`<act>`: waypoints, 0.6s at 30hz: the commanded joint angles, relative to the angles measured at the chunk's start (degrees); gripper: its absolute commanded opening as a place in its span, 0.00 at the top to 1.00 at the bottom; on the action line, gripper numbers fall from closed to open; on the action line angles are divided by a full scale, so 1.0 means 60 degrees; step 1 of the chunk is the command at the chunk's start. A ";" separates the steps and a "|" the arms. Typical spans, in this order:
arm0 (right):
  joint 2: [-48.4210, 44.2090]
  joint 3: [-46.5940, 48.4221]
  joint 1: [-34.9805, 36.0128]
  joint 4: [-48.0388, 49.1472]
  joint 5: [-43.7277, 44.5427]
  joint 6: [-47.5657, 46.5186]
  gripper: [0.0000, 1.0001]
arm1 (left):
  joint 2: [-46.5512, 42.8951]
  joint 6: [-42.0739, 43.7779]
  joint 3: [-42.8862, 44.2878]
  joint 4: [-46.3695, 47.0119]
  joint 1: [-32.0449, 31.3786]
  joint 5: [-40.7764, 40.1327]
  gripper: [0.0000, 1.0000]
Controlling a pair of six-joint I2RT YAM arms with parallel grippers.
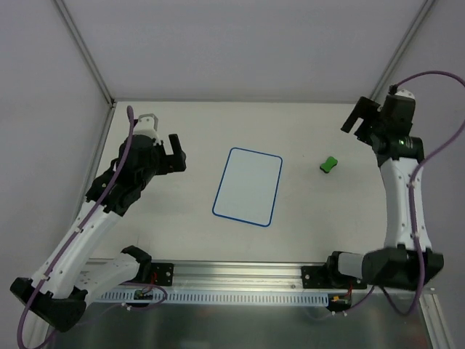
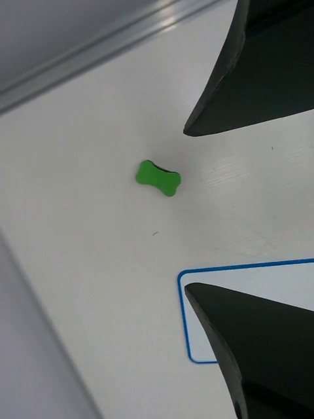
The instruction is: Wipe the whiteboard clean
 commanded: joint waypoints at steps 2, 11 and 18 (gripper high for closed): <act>-0.2694 -0.0207 -0.0059 -0.0282 0.0206 -0.1123 0.01 | -0.0869 0.1201 0.0882 -0.0094 0.0143 -0.0901 0.01; -0.6739 -0.0281 -0.0030 -0.0253 0.0163 -0.2119 0.01 | -0.2714 0.2125 0.1659 -0.0182 0.0143 -0.1444 0.01; -0.8089 -0.0662 0.0234 -0.0238 -0.0217 -0.2266 0.01 | -0.4120 0.2609 0.1572 -0.0211 0.0143 -0.1751 0.01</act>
